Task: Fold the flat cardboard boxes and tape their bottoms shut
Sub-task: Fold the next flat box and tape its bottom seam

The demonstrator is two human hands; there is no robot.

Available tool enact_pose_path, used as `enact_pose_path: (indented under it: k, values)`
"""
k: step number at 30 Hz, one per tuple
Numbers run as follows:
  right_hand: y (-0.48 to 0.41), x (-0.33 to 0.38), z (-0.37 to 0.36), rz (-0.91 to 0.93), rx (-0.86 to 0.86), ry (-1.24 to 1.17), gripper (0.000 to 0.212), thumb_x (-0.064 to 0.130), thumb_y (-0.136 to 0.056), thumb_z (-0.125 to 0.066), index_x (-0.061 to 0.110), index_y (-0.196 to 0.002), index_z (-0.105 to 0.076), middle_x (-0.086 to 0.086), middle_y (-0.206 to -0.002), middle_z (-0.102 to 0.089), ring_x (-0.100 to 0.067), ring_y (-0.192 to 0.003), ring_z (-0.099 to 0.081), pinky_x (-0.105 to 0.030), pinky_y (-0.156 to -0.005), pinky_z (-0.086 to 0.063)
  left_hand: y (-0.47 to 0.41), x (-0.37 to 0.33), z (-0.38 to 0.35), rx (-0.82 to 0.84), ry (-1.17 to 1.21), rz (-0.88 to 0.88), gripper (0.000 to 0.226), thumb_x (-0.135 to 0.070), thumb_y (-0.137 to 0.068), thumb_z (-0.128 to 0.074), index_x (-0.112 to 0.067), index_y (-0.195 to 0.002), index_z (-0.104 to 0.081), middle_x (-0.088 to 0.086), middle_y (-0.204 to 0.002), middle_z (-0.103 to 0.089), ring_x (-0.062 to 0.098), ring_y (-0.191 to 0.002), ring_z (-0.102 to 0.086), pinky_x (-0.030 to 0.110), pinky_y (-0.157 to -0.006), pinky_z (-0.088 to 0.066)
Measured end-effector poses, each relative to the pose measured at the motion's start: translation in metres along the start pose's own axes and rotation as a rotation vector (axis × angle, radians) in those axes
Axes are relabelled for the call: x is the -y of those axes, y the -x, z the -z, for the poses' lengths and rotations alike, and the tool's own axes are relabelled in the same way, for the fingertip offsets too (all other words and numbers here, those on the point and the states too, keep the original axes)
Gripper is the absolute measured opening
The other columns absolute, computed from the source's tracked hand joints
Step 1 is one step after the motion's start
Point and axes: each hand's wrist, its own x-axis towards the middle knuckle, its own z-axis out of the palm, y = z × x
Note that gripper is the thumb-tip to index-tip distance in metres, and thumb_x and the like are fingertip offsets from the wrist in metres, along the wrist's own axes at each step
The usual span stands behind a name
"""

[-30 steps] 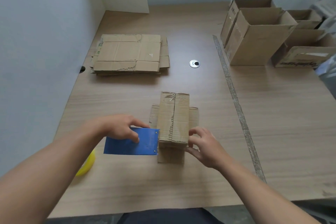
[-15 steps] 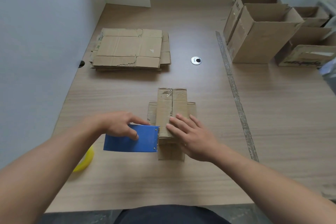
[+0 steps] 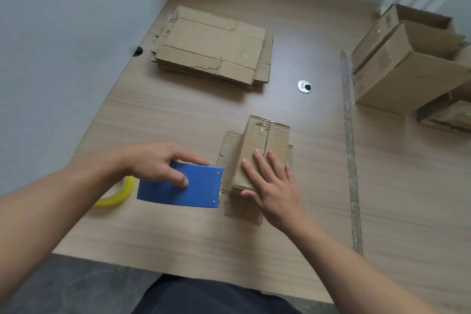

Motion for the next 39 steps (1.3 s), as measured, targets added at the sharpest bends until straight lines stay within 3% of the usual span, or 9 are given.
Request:
enact_pose_path:
  k: [8,12,17,22,25,27,30,35,39]
  values:
    - [0.000,-0.002,-0.007,0.002,-0.043,0.025,0.066,0.065,-0.093,-0.032,0.032,-0.150,-0.039,0.000,-0.159,-0.034,-0.029,-0.147,-0.029,-0.061,-0.107,-0.038,-0.006,0.013,0.013,0.061,0.038,0.028,0.051,-0.051,-0.068,-0.061,-0.079,-0.109,-0.047,-0.025,-0.113,-0.065,0.001,-0.101,-0.060,0.028,-0.093,-0.048]
    - [0.000,-0.003,-0.006,0.014,-0.053,0.041,0.066,0.064,-0.093,-0.034,0.029,-0.148,-0.044,-0.003,-0.157,-0.037,-0.029,-0.145,-0.027,-0.061,-0.103,-0.042,-0.002,0.029,0.020,0.086,0.069,0.011,0.050,-0.048,-0.069,-0.061,-0.081,-0.104,-0.048,-0.036,-0.099,-0.064,-0.010,-0.090,-0.060,0.011,-0.078,-0.046]
    - [-0.002,-0.001,-0.007,0.014,-0.064,0.040,0.066,0.062,-0.093,-0.036,0.025,-0.146,-0.047,-0.007,-0.155,-0.040,-0.032,-0.145,-0.029,-0.063,-0.104,-0.040,-0.014,0.036,0.028,0.041,0.001,0.036,0.048,-0.046,-0.076,-0.066,-0.069,-0.115,-0.054,-0.033,-0.098,-0.065,-0.006,-0.092,-0.060,0.020,-0.076,-0.045]
    - [-0.001,-0.003,-0.009,0.023,-0.072,0.001,0.066,0.065,-0.099,-0.025,0.023,-0.149,-0.035,-0.010,-0.157,-0.036,-0.034,-0.146,-0.023,-0.063,-0.105,-0.039,-0.043,0.024,0.017,0.038,-0.111,0.056,0.044,-0.039,-0.083,-0.065,-0.059,-0.121,-0.057,-0.020,-0.105,-0.063,0.008,-0.095,-0.057,0.032,-0.081,-0.050]
    - [-0.002,-0.002,-0.008,0.028,-0.062,-0.010,0.065,0.064,-0.099,-0.026,0.023,-0.149,-0.034,-0.009,-0.158,-0.031,-0.037,-0.146,-0.024,-0.062,-0.108,-0.036,-0.058,0.012,0.009,0.002,-0.182,0.060,0.048,-0.040,-0.080,-0.062,-0.055,-0.125,-0.056,-0.019,-0.095,-0.059,0.006,-0.084,-0.054,0.029,-0.068,-0.047]
    - [-0.002,-0.001,-0.007,0.029,-0.061,-0.020,0.065,0.064,-0.098,-0.028,0.022,-0.148,-0.035,-0.008,-0.158,-0.029,-0.037,-0.145,-0.025,-0.063,-0.109,-0.035,-0.067,0.001,0.004,-0.023,-0.250,0.049,0.049,-0.041,-0.079,-0.059,-0.053,-0.127,-0.056,-0.016,-0.096,-0.060,0.012,-0.085,-0.056,0.029,-0.068,-0.047]
    - [-0.001,0.000,-0.005,0.010,-0.053,-0.060,0.066,0.065,-0.098,-0.028,0.024,-0.148,-0.035,-0.007,-0.159,-0.027,-0.036,-0.147,-0.022,-0.062,-0.111,-0.032,-0.075,-0.014,-0.001,-0.079,-0.352,0.041,0.045,-0.041,-0.079,-0.052,-0.049,-0.123,-0.059,-0.009,-0.101,-0.063,0.021,-0.091,-0.058,0.033,-0.072,-0.049]
    - [-0.001,0.006,-0.004,-0.005,-0.055,-0.072,0.063,0.063,-0.095,-0.036,0.028,-0.148,-0.037,-0.006,-0.159,-0.029,-0.035,-0.148,-0.023,-0.063,-0.109,-0.034,-0.072,-0.029,-0.013,-0.202,-0.406,0.105,0.030,-0.033,-0.076,-0.050,-0.036,-0.101,-0.066,-0.011,-0.078,-0.054,0.025,-0.084,-0.056,0.028,-0.057,-0.031]
    - [-0.001,0.009,-0.003,-0.027,-0.024,-0.029,0.065,0.061,-0.092,-0.041,0.029,-0.148,-0.044,-0.006,-0.159,-0.032,-0.035,-0.147,-0.027,-0.063,-0.107,-0.036,-0.069,-0.047,-0.023,-0.251,-0.453,0.205,0.021,-0.031,-0.076,-0.051,-0.026,-0.092,-0.064,-0.005,-0.074,-0.050,0.027,-0.080,-0.054,0.030,-0.060,-0.032]
